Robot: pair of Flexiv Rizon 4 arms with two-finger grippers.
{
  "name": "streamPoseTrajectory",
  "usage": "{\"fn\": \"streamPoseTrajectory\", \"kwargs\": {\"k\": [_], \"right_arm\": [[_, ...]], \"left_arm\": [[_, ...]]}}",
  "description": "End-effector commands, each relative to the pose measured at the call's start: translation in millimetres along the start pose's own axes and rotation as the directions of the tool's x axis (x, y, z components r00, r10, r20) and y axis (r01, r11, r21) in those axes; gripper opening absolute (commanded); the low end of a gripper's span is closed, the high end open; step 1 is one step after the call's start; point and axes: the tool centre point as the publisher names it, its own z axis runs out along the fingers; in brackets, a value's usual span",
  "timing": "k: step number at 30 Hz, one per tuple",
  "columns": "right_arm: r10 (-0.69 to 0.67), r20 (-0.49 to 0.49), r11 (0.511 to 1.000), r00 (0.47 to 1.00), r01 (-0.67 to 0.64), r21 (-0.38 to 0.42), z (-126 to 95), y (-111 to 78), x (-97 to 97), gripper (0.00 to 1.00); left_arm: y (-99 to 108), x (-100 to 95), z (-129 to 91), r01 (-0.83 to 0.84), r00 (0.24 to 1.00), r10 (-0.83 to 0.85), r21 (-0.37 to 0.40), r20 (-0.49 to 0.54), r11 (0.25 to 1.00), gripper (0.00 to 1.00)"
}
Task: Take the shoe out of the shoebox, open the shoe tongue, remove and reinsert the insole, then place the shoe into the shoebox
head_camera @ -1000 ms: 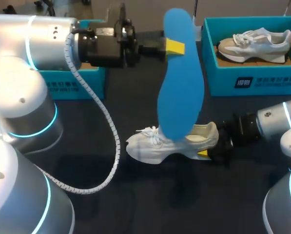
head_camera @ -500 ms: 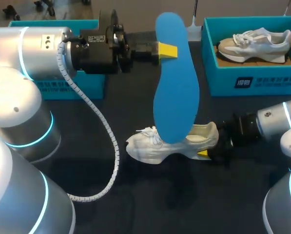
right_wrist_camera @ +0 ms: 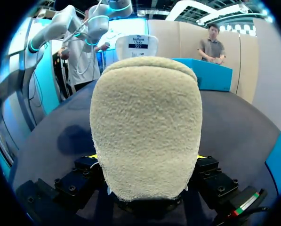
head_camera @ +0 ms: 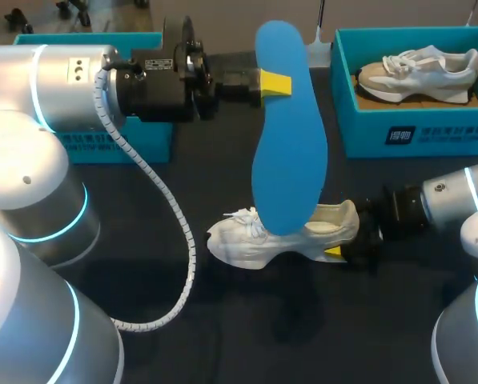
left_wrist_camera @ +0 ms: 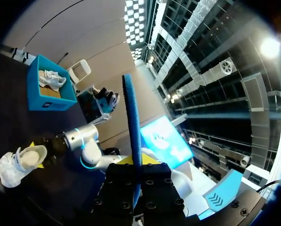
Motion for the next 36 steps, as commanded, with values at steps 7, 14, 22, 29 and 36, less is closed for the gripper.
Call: {"fn": "streamPoseTrajectory", "kwargs": {"k": [7, 14, 22, 29, 36], "right_arm": [[0.0, 0.002, 1.0, 1.0, 0.0, 0.002, 2.7, -0.9, -0.7, 0.81], [0.0, 0.002, 1.0, 1.0, 0.0, 0.002, 2.7, -0.9, -0.7, 1.0], [-0.015, 0.038, 0.998, 0.999, 0.013, 0.054, -14.6, 6.2, 0.4, 1.0], [-0.017, 0.027, 0.994, 0.999, 0.014, 0.108, -27.0, 4.9, 1.1, 1.0], [0.005, -0.001, 0.976, 1.0, -0.005, 0.216, -35.6, 14.3, 2.4, 1.0]], "left_arm": [[1.6, -0.5, 0.4, -0.001, 1.0, 0.001, 0.003, 0.0, 1.0, 0.0], [1.6, -0.5, 0.4, -0.001, 1.0, 0.001, 0.003, 0.0, 1.0, 0.0], [1.6, -0.5, 0.4, -0.001, 1.0, 0.001, 0.003, 0.0, 1.0, 0.0], [1.6, -0.5, 0.4, -0.001, 1.0, 0.001, 0.003, 0.0, 1.0, 0.0], [1.6, -0.5, 0.4, -0.001, 1.0, 0.001, 0.003, 0.0, 1.0, 0.0]]}}
